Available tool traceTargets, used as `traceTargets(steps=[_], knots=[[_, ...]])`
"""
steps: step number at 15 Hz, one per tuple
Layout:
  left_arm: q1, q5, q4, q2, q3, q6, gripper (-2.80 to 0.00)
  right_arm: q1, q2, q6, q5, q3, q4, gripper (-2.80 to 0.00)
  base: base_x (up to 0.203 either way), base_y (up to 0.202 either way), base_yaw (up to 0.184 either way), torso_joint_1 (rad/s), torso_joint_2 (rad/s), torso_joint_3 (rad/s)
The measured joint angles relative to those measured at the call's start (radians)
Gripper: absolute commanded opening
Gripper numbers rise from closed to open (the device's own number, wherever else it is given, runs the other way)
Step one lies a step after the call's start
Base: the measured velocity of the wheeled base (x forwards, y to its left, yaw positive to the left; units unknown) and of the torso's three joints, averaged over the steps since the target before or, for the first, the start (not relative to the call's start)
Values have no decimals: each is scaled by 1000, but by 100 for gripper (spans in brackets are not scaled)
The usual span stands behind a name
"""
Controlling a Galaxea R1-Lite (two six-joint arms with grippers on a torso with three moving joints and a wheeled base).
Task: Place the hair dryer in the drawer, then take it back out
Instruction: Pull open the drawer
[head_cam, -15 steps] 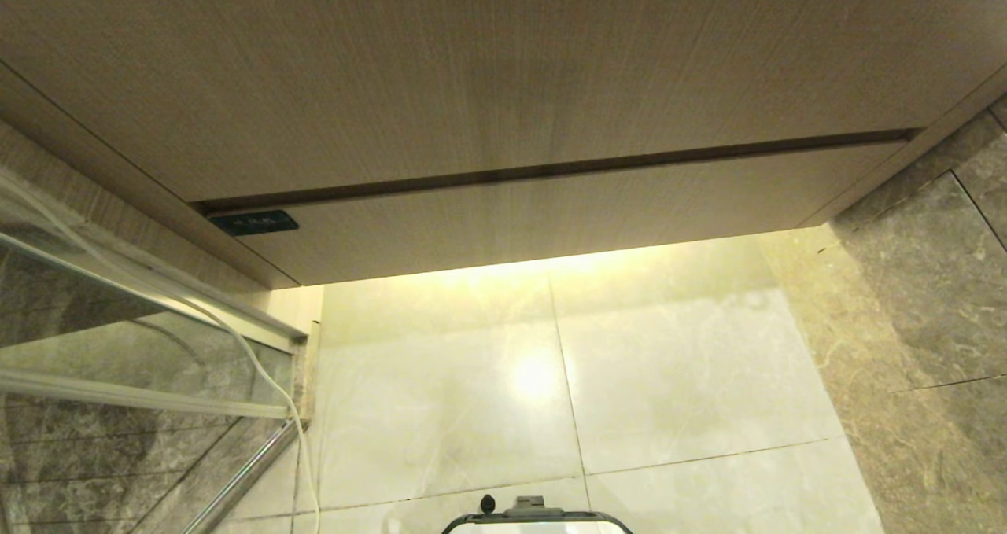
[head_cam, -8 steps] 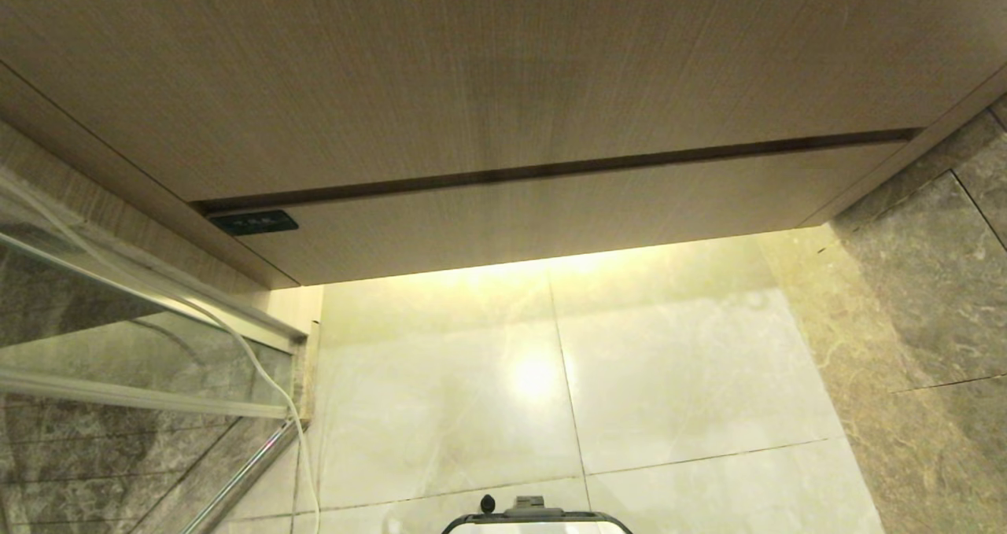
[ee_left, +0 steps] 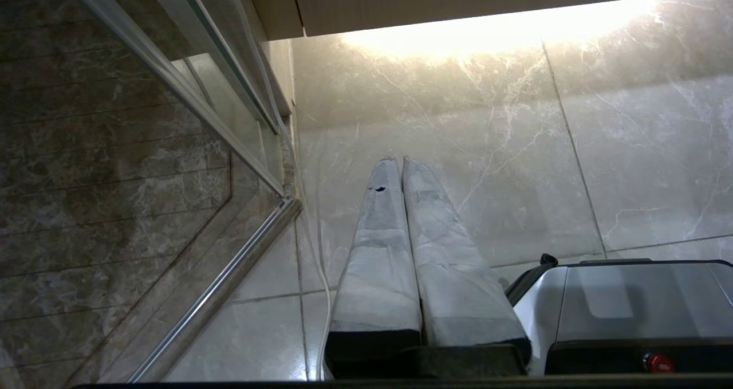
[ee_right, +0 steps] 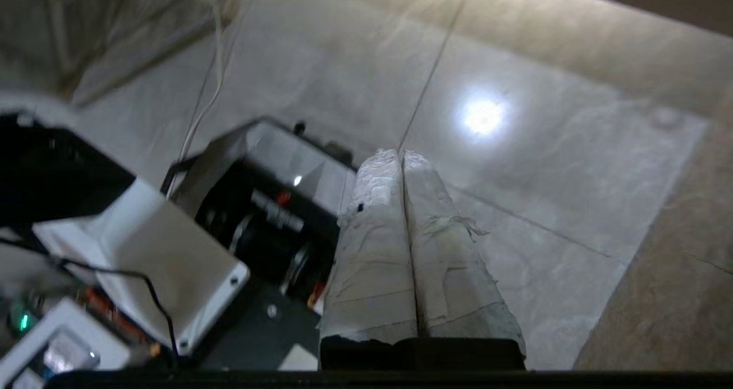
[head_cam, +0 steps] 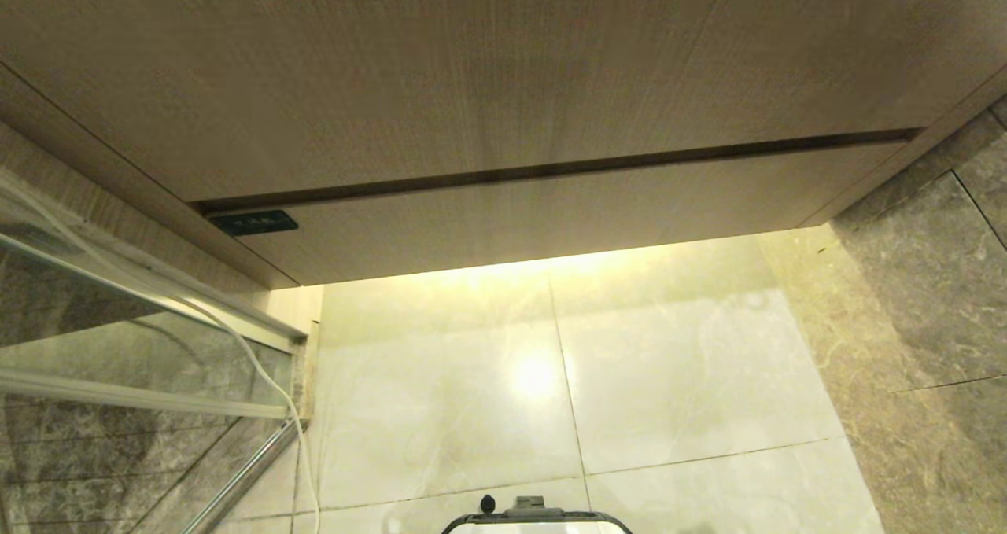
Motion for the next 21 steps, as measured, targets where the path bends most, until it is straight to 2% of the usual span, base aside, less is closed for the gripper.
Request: traceTargets(steps=[2, 5, 8, 10, 14, 17, 19, 20, 21], knots=[[1, 0, 0, 0, 0, 0, -280, 16, 110, -102, 5, -27, 69, -280, 0, 0, 0, 0, 0, 0], [0, 0, 0, 0, 0, 0, -280, 61, 210, -201, -104, -2, 168, -280, 0, 0, 0, 24, 1, 27], [0, 0, 0, 0, 0, 0, -280, 89, 299, -323, -115, 86, 140, -280, 0, 0, 0, 0, 0, 0], [0, 0, 0, 0, 0, 0, -280, 96, 351, -416, -116, 176, 9, -280, 0, 0, 0, 0, 0, 0], [0, 0, 0, 0, 0, 0, -280, 119, 424, -564, -121, 400, -429, -280, 0, 0, 0, 0, 0, 0], [0, 0, 0, 0, 0, 0, -280, 126, 466, -575, -124, 502, -744, -280, 0, 0, 0, 0, 0, 0], [0, 0, 0, 0, 0, 0, -280, 127, 505, -541, -122, 524, -904, -280, 0, 0, 0, 0, 0, 0], [0, 0, 0, 0, 0, 0, -280, 128, 524, -513, -124, 527, -966, -155, 0, 0, 0, 0, 0, 0], [0, 0, 0, 0, 0, 0, -280, 128, 546, -494, -131, 526, -1017, 0, 0, 0, 0, 0, 0, 0]])
